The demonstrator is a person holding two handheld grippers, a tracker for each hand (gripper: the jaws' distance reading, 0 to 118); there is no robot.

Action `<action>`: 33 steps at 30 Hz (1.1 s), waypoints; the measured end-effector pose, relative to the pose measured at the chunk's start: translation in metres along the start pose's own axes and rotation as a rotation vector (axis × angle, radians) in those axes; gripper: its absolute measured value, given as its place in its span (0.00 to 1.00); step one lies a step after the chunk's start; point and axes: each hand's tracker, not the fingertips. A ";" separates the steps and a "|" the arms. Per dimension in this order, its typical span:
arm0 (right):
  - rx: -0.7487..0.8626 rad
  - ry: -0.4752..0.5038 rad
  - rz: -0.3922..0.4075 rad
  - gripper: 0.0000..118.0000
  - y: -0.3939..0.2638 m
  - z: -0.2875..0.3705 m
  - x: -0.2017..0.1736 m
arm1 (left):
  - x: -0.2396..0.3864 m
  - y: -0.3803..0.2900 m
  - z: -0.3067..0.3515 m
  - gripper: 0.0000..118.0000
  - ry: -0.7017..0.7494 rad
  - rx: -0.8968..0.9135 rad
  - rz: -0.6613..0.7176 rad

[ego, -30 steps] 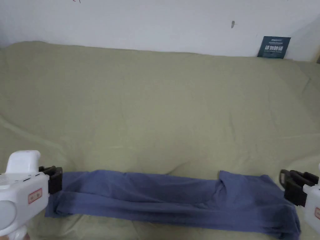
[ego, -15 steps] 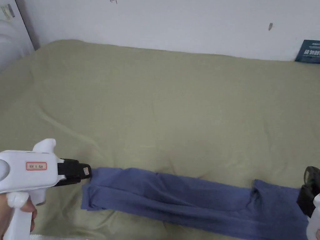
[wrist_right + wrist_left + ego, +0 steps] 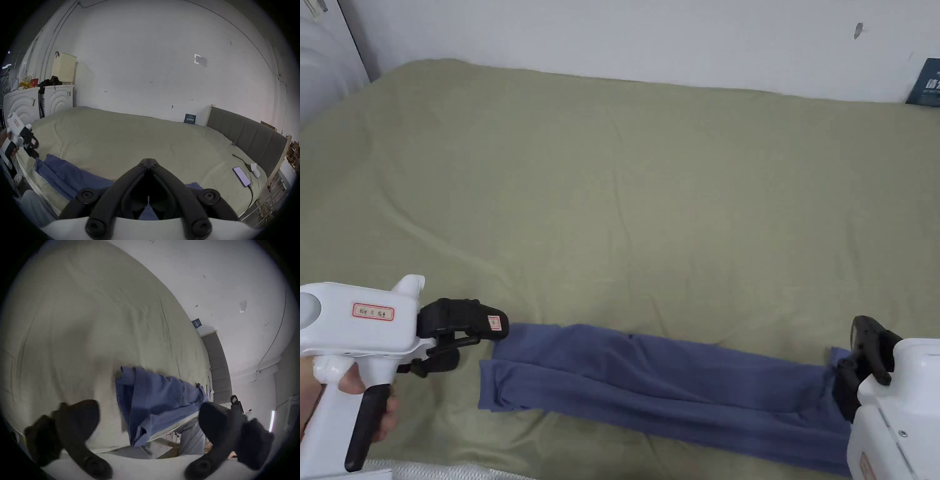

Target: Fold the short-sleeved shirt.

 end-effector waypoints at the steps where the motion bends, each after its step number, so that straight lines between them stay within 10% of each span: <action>1: -0.005 0.010 -0.001 0.00 0.000 -0.001 -0.002 | -0.001 -0.002 0.000 0.97 -0.006 0.021 -0.003; 12: -0.041 0.039 -0.027 0.00 -0.003 -0.005 -0.009 | 0.000 0.002 -0.052 0.93 -0.105 -0.040 0.081; 14: -0.046 0.046 -0.031 0.00 -0.003 -0.005 -0.010 | 0.010 -0.002 -0.050 0.60 0.015 -0.007 0.030; 15: -0.047 0.046 -0.034 0.00 -0.004 -0.005 -0.010 | 0.011 -0.003 -0.052 0.04 0.043 -0.007 0.029; 33: -0.034 -0.034 -0.086 0.00 -0.005 0.006 0.037 | 0.059 -0.020 0.043 0.03 0.138 0.181 0.001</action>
